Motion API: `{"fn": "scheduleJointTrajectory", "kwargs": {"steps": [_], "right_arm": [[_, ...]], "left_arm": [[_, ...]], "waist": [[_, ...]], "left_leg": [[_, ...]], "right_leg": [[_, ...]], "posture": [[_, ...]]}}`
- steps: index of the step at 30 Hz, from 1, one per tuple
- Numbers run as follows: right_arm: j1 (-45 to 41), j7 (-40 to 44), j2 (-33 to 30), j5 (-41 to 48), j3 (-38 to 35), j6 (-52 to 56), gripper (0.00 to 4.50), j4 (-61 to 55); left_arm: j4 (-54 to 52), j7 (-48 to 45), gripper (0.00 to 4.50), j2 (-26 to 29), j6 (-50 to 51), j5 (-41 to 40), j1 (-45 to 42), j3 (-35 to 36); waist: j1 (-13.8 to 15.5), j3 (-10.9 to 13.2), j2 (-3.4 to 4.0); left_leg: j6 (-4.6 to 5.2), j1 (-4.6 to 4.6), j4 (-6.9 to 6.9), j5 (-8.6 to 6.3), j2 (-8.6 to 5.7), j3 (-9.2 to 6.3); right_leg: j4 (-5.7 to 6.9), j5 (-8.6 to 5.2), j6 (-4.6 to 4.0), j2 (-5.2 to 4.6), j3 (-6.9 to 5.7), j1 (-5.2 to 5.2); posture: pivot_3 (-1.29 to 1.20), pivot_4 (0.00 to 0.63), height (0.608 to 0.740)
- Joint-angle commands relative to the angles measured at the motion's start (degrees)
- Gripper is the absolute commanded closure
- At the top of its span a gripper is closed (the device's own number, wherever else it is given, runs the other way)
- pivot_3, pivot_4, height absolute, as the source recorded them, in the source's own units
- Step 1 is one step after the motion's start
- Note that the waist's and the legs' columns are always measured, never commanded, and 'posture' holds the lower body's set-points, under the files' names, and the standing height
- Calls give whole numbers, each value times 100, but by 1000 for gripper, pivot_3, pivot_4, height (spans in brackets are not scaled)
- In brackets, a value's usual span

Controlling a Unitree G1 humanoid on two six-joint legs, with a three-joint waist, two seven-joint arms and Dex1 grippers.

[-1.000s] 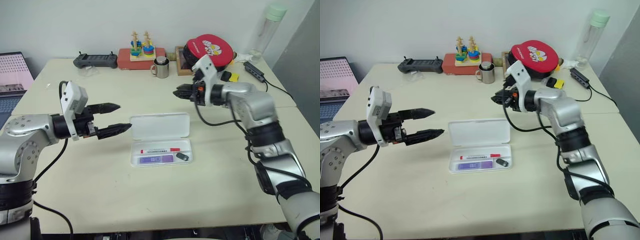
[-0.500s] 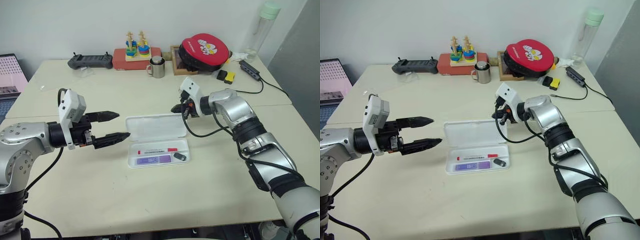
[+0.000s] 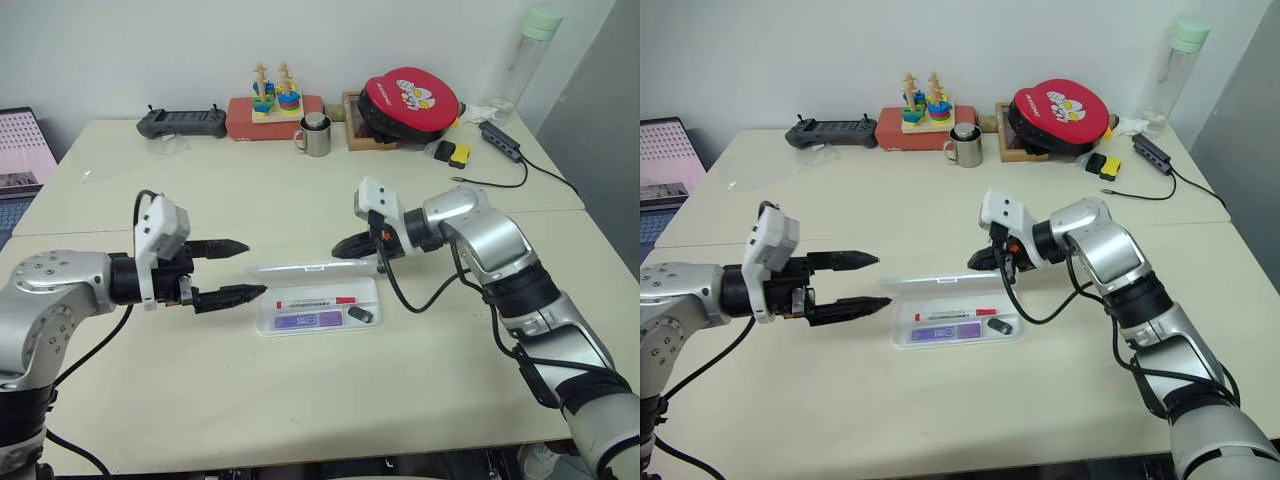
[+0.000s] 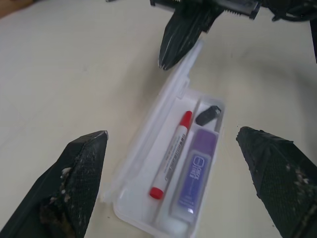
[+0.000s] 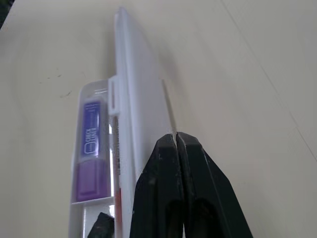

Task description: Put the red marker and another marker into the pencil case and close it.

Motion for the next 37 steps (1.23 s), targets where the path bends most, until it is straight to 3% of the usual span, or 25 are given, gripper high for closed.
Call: {"fn": "scheduleJointTrajectory", "kwargs": {"steps": [1, 6, 12, 20, 24, 27, 32, 37], "right_arm": [[400, 205, -295, -179, 554, -48, 4454, -675], [845, 54, -512, -737, 1233, -297, 4454, -729], [999, -42, -452, -690, 1161, -184, 4454, -779], [1262, -595, -289, 858, -1076, 582, 4454, -1353], [1409, -1409, -665, 1109, -2407, 1024, 3691, -1117], [1583, -1848, -1045, 1016, -2829, 1151, 2902, -945], [1860, -2073, -1341, 1178, -2992, 1305, 1695, -1074], [1985, -2196, -1324, 1355, -2956, 1418, 330, -1333]], "left_arm": [[-175, -57, 0, 152, -146, 97, 46, -32], [-159, -57, 0, 132, -178, 144, 19, -111], [-123, -66, 0, 100, -187, 148, -17, -206], [549, 859, 0, -402, -111, 381, -487, -176], [1109, 1320, 0, -472, -426, 795, -472, 7], [1679, 1472, 0, -419, -662, 1009, -458, 178], [2509, 1749, 0, -528, -1113, 1297, -743, 324], [2625, 1690, 0, -590, -1313, 1312, -825, 275]], "waist": [[15, 0, 0], [30, 0, 1], [32, -8, -6], [69, -4, -4], [108, -5, -4], [152, -5, -4], [153, -4, -4], [153, -5, -4]], "left_leg": [[0, 0, 0, 0, 0, 1], [0, 1, 1, 0, -2, 4], [0, 13, -1, 0, 2, 6], [0, 6, 4, 0, -3, 5], [0, 7, 2, 0, -2, 2], [0, 8, 1, 0, -3, 6], [0, 7, 0, 0, 0, 14], [0, 7, 2, 0, 0, 15]], "right_leg": [[0, 0, 0, 0, 0, 0], [0, 0, 0, 0, 1, 2], [2, 0, 0, 3, 2, 8], [3, 0, 0, 1, 2, 4], [3, 0, 0, 2, 0, 5], [2, 0, 0, 2, -2, 4], [2, 0, 0, 2, 1, 2], [5, 0, 0, 1, 6, 2]], "posture": [[0, 150, 740], [0, 150, 740], [0, 150, 740], [0, 150, 740], [0, 150, 740], [0, 150, 740], [0, 150, 740], [0, 150, 740]]}}
